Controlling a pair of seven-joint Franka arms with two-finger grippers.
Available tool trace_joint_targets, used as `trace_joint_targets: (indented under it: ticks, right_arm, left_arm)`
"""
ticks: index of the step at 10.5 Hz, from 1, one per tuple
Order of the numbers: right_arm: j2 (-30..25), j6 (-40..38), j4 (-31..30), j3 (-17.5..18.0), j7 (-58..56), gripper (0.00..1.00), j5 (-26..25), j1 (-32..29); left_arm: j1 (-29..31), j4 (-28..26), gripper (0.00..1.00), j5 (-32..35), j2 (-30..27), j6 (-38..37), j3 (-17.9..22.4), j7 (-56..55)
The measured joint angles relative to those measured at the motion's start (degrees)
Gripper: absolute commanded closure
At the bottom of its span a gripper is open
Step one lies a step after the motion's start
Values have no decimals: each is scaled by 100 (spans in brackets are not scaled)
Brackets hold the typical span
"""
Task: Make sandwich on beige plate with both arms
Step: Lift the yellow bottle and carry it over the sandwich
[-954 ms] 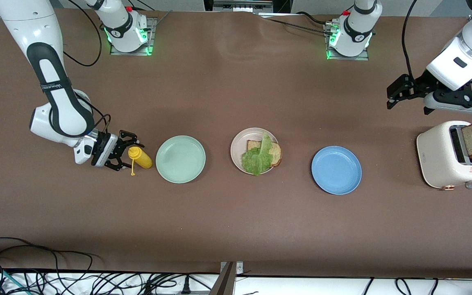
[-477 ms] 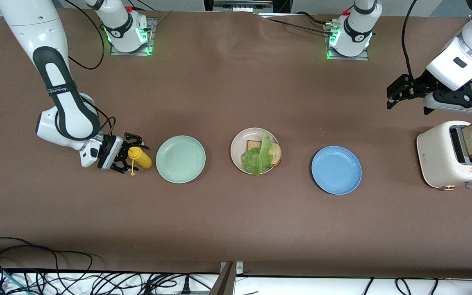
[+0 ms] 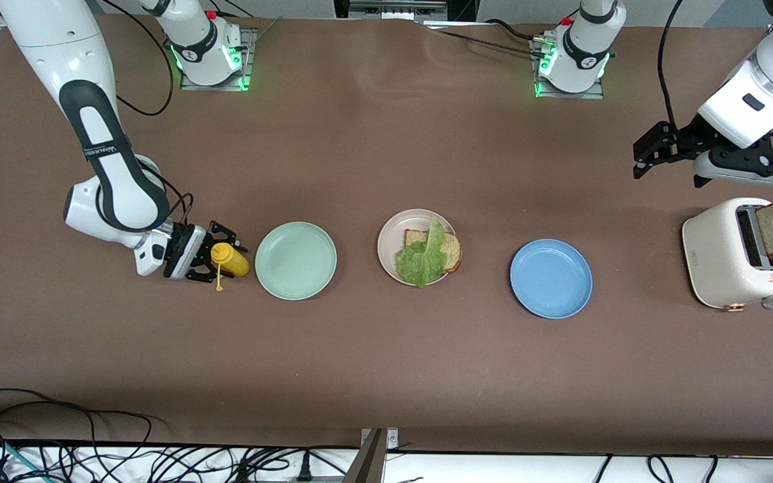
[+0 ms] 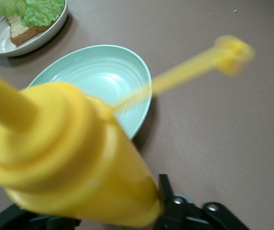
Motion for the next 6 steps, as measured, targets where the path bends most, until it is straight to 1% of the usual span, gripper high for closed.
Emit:
trace_joint_targets:
  ticks: [3,6]
  right_arm:
    - [4,170,70,37,0,100,0,43]
    - [-2,445,175,127,326,100,-73,221]
  left_arm:
    - [-1,0,0,0,0,0,-1,0]
    - [-1,0,0,0,1,0,-1,-2]
